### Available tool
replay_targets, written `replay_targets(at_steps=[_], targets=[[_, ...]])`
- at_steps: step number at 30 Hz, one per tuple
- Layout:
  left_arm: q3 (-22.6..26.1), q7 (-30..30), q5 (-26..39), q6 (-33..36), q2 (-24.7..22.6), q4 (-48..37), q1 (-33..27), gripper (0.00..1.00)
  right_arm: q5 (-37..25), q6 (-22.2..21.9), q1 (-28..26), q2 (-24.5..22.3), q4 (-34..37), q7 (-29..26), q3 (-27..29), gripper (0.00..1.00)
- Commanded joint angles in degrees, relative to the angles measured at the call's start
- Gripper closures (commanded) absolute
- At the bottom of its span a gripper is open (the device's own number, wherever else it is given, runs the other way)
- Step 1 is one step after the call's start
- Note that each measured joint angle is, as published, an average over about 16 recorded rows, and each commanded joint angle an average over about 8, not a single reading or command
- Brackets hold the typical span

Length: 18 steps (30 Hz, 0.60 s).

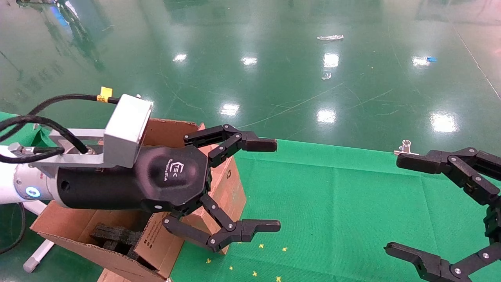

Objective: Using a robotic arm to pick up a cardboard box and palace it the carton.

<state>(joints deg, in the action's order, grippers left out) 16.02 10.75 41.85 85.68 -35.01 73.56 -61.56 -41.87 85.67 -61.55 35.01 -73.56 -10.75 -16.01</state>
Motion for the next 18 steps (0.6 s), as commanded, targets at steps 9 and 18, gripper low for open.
replay_targets(at_steps=[9,18], targets=[[0.00,0.00,0.00,0.00,0.00,0.00,0.00,0.00,0.00,-0.01,-0.01,-0.01,0.00,0.00,-0.01,0.00],[0.69,-0.35,1.63,0.47,0.15,-0.23,-0.41,0.00,0.01,0.01,-0.02,0.00,0.03,0.02,-0.03,0.00]])
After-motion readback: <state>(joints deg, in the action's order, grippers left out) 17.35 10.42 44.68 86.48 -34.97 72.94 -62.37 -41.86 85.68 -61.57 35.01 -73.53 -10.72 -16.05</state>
